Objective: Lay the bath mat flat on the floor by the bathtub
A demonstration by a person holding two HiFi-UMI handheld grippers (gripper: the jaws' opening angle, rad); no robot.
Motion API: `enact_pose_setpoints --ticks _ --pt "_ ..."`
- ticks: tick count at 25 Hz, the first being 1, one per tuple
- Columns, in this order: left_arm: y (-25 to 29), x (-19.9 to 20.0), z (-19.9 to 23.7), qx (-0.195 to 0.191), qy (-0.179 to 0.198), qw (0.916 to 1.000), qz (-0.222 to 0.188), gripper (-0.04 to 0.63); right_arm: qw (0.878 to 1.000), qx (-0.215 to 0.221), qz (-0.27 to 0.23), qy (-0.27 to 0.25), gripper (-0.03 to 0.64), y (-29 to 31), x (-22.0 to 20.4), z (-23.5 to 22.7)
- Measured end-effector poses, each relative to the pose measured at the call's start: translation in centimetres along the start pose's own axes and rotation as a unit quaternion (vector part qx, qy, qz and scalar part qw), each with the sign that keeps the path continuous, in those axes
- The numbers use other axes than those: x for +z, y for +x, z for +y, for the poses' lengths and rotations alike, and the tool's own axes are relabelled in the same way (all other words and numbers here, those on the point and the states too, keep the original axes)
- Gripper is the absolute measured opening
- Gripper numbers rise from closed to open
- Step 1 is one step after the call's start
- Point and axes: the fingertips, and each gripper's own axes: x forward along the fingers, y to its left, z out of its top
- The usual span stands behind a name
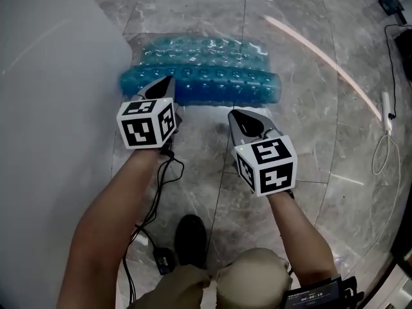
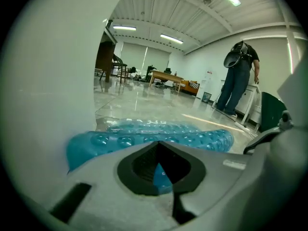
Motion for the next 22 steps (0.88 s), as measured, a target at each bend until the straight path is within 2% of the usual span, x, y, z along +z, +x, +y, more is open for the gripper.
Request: enact_pose_setpoints --ticks 3,7,10,12,16,20,22 --pt "0.0 -1.0 0.0 -0.008 -0.021 0.9996 0.016 0.005 0.999 -0.02 -0.018 0.018 0.006 -0.4 1.4 -2.0" --pt "-2.3 -4.4 -0.6 -0.013 -0.069 0.9968 0.038 0.005 0.997 -0.062 -0.035 0.025 0.006 0.7 3.6 -4.8" --pt "-4.9 -7.7 -1.8 -0.032 -0.1 0.9922 0.068 0.005 0.996 -0.082 -0.028 0.019 0.006 1.8 4.3 -5.7" --pt "-6.9 -8.9 -3.0 -0.053 -0.112 0.9898 0.07 0.006 0.996 -0.089 -0.014 0.014 0.006 2.7 3.8 -5.7" --pt "-9.9 -7.5 -4.6 -0.065 -0.095 0.9927 0.035 0.006 0.995 -0.093 0.029 0.006 0.006 3.6 1.2 -5.0" --pt "-11.2 -3.8 -5.1 -0.043 -0.056 0.9975 -0.004 0.006 0.997 -0.07 0.042 -0.015 0.006 1.1 -1.6 -2.0" --pt "-10.6 -2.9 -5.3 -0.033 -0.044 0.9984 -0.01 0.006 0.997 -0.06 0.044 -0.028 0.006 -0.4 -3.1 -0.6"
